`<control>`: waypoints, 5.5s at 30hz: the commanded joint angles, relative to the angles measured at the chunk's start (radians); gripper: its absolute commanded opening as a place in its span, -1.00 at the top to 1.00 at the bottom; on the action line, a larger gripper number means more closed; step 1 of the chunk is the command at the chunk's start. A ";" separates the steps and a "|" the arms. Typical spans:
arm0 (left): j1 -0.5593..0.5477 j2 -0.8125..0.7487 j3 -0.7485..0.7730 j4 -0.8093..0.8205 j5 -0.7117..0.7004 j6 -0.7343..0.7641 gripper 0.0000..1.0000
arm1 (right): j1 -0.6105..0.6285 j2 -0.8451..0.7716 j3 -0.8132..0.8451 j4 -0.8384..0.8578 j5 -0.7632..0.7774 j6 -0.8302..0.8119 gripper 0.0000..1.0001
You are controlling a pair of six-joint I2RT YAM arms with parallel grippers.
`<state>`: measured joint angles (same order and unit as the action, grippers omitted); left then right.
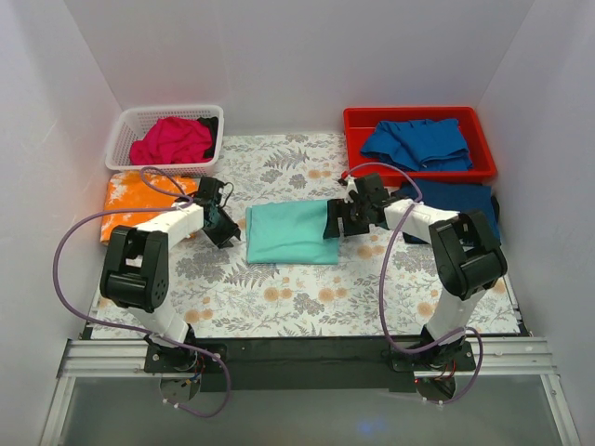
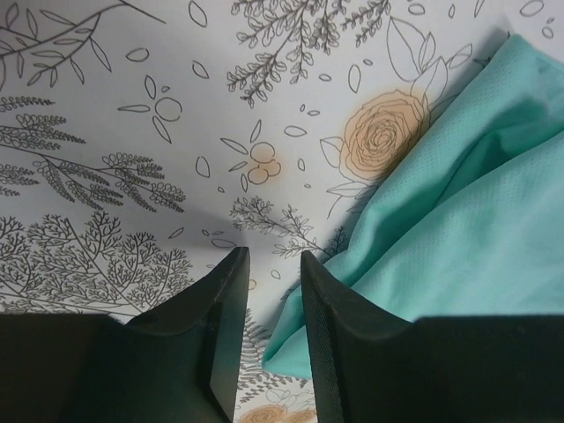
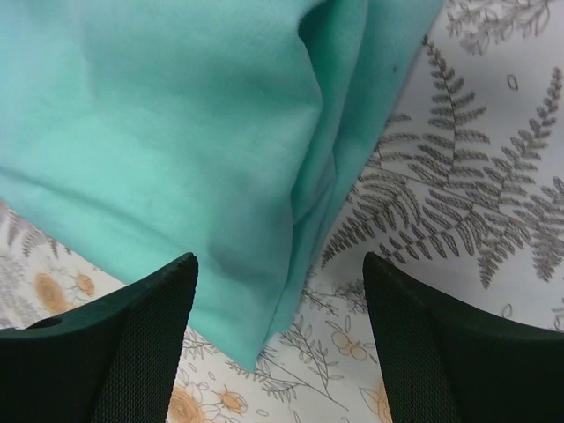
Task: Fold and stack the t-shirts
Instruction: Smooth out wrinkles on the folded tshirt, then put the neatly folded tshirt into the corner of the board with the right arm
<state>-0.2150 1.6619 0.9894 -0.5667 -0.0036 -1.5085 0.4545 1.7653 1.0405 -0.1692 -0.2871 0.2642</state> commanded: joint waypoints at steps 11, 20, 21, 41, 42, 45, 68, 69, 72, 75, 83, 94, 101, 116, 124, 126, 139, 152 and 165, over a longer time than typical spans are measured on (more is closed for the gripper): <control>0.075 0.114 -0.005 0.087 0.203 -0.065 0.49 | -0.005 0.181 -0.086 0.203 -0.257 0.069 -0.26; 0.075 0.167 -0.008 0.102 0.263 -0.047 0.53 | -0.005 0.218 -0.086 0.194 -0.277 0.090 0.97; 0.075 0.165 -0.009 0.102 0.263 -0.044 0.53 | -0.004 0.212 -0.082 0.188 -0.271 0.090 0.97; 0.105 -0.108 0.017 -0.064 0.249 0.165 0.55 | -0.111 -0.266 -0.063 -0.406 0.446 -0.039 0.97; 0.105 -0.109 0.020 -0.065 0.251 0.168 0.55 | -0.125 -0.283 -0.059 -0.417 0.512 -0.040 0.97; 0.105 -0.111 0.026 -0.064 0.267 0.183 0.55 | -0.194 -0.342 -0.025 -0.437 0.616 -0.045 0.97; 0.105 -0.120 0.055 -0.079 0.327 0.265 0.65 | -0.585 -0.225 0.299 -0.403 0.894 -0.083 0.97; 0.105 -0.117 0.054 -0.075 0.330 0.260 0.65 | -0.596 -0.239 0.302 -0.398 0.902 -0.088 0.97; 0.105 -0.103 0.049 -0.065 0.341 0.254 0.65 | -0.614 -0.244 0.293 -0.388 0.931 -0.099 0.97; 0.105 -0.090 0.054 -0.064 0.350 0.252 0.65 | -0.637 -0.244 0.265 -0.371 0.950 -0.083 0.97; 0.105 -0.065 0.075 -0.075 0.350 0.258 0.65 | -0.720 -0.234 0.210 -0.316 0.980 -0.056 0.97; 0.105 -0.054 0.075 -0.081 0.361 0.261 0.66 | -0.780 -0.101 0.254 -0.303 0.959 -0.037 0.97; 0.105 -0.050 0.071 -0.075 0.370 0.271 0.65 | -0.781 -0.073 0.276 -0.317 0.914 -0.033 0.01; 0.105 -0.048 0.063 -0.041 0.373 0.287 0.65 | -0.740 -0.280 0.225 -0.297 0.752 -0.051 -0.35; 0.105 -0.060 0.043 -0.035 0.369 0.287 0.65 | -0.714 -0.222 0.159 -0.265 0.614 -0.049 -0.33; 0.105 -0.073 0.037 -0.036 0.361 0.289 0.65 | -0.714 -0.182 0.148 -0.265 0.594 -0.022 -0.32; 0.105 -0.113 0.009 -0.052 0.323 0.294 0.65 | -0.570 0.088 0.204 -0.276 0.508 -0.048 -0.23; 0.105 -0.143 -0.015 -0.036 0.346 0.307 0.65 | -0.499 0.027 0.230 -0.332 0.722 0.026 -0.23; 0.105 -0.168 -0.006 -0.018 0.376 0.318 0.64 | -0.491 -0.266 0.222 -0.369 0.827 0.064 -0.23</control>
<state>-0.1143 1.5452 0.9752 -0.5976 0.3531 -1.2072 -0.0425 1.5318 1.2587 -0.5285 0.5213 0.3153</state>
